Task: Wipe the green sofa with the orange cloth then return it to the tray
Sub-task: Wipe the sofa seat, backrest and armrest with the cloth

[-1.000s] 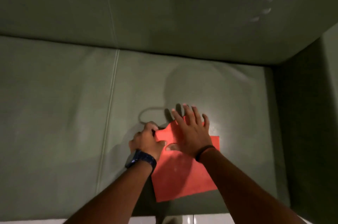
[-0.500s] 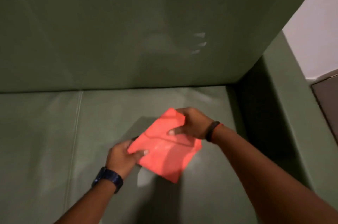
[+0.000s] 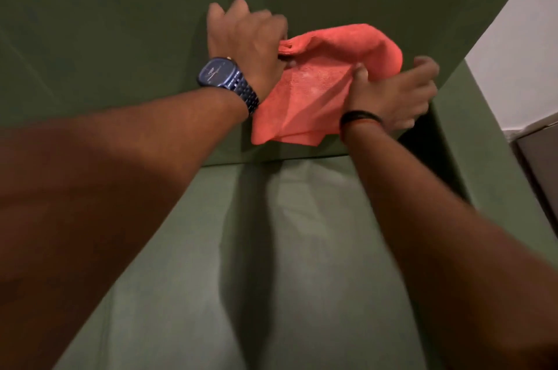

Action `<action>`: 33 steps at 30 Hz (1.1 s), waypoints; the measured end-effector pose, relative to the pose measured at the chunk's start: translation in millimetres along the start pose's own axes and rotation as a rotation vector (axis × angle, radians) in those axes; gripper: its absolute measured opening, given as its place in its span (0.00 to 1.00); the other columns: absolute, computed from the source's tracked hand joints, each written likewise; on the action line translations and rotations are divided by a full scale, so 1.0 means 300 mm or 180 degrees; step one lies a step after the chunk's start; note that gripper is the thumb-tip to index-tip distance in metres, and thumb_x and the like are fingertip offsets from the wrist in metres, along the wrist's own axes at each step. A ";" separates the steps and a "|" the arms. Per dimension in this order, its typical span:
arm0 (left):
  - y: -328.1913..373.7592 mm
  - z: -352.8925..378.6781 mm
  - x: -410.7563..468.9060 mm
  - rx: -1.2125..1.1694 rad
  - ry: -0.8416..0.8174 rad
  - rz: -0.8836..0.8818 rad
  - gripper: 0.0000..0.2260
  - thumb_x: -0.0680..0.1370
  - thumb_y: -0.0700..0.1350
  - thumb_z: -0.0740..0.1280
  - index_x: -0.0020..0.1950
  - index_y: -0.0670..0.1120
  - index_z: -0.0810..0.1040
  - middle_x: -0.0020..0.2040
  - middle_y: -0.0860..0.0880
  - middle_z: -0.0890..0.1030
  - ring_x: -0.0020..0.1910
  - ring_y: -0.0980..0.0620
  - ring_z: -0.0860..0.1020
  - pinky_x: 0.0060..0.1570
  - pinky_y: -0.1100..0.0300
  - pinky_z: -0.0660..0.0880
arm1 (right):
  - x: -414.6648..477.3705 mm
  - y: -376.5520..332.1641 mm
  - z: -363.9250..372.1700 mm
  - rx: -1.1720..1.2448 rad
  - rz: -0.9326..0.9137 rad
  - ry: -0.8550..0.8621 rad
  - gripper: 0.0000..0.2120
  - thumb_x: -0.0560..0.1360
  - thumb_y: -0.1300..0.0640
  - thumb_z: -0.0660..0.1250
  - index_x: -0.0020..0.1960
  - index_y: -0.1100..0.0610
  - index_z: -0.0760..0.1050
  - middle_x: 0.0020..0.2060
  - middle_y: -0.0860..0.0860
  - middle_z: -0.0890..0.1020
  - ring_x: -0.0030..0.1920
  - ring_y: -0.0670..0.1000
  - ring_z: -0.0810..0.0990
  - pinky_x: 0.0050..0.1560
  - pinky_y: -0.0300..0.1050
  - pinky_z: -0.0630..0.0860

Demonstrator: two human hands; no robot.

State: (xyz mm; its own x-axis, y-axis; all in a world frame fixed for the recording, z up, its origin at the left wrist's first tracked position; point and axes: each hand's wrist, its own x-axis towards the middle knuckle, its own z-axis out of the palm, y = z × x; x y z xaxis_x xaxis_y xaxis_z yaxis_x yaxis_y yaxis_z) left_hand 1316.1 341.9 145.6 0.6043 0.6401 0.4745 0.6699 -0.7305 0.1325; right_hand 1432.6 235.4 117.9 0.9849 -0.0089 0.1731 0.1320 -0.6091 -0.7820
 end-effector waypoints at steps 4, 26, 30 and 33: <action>0.000 0.011 -0.022 -0.0027 0.0080 -0.0039 0.07 0.74 0.50 0.62 0.44 0.48 0.76 0.45 0.48 0.81 0.50 0.43 0.71 0.48 0.48 0.62 | -0.304 0.014 0.066 0.0827 -0.0573 -0.0352 0.37 0.68 0.54 0.73 0.71 0.61 0.61 0.69 0.65 0.63 0.70 0.62 0.62 0.68 0.51 0.60; -0.306 0.021 -0.249 0.0422 -0.0345 0.0607 0.54 0.61 0.71 0.68 0.76 0.48 0.47 0.76 0.42 0.52 0.73 0.39 0.48 0.66 0.37 0.41 | -0.366 0.020 0.282 0.0772 -0.0160 -0.1216 0.46 0.74 0.39 0.63 0.76 0.55 0.36 0.74 0.62 0.32 0.73 0.66 0.35 0.68 0.73 0.45; -0.266 0.038 -0.317 0.0169 -0.0213 0.0321 0.40 0.64 0.63 0.70 0.71 0.50 0.61 0.73 0.43 0.62 0.70 0.42 0.57 0.65 0.40 0.55 | -0.407 0.028 0.304 0.0670 -0.0354 -0.1388 0.47 0.74 0.39 0.64 0.75 0.54 0.34 0.73 0.61 0.30 0.73 0.65 0.32 0.68 0.72 0.42; -0.226 0.045 -0.341 -0.0127 -0.0258 -0.0101 0.31 0.66 0.59 0.71 0.64 0.48 0.69 0.66 0.43 0.70 0.58 0.40 0.67 0.52 0.44 0.64 | -0.347 0.053 0.290 0.0717 -0.0215 -0.1231 0.42 0.77 0.41 0.60 0.76 0.52 0.35 0.75 0.59 0.33 0.74 0.63 0.35 0.70 0.68 0.44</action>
State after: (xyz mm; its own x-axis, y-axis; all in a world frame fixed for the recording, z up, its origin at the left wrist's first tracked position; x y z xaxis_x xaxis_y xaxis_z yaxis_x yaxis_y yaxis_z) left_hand 1214.6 329.0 76.4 0.6171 0.6790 0.3978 0.6724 -0.7175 0.1816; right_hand 1342.0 295.7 35.3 0.9371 0.3481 0.0253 0.1764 -0.4099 -0.8949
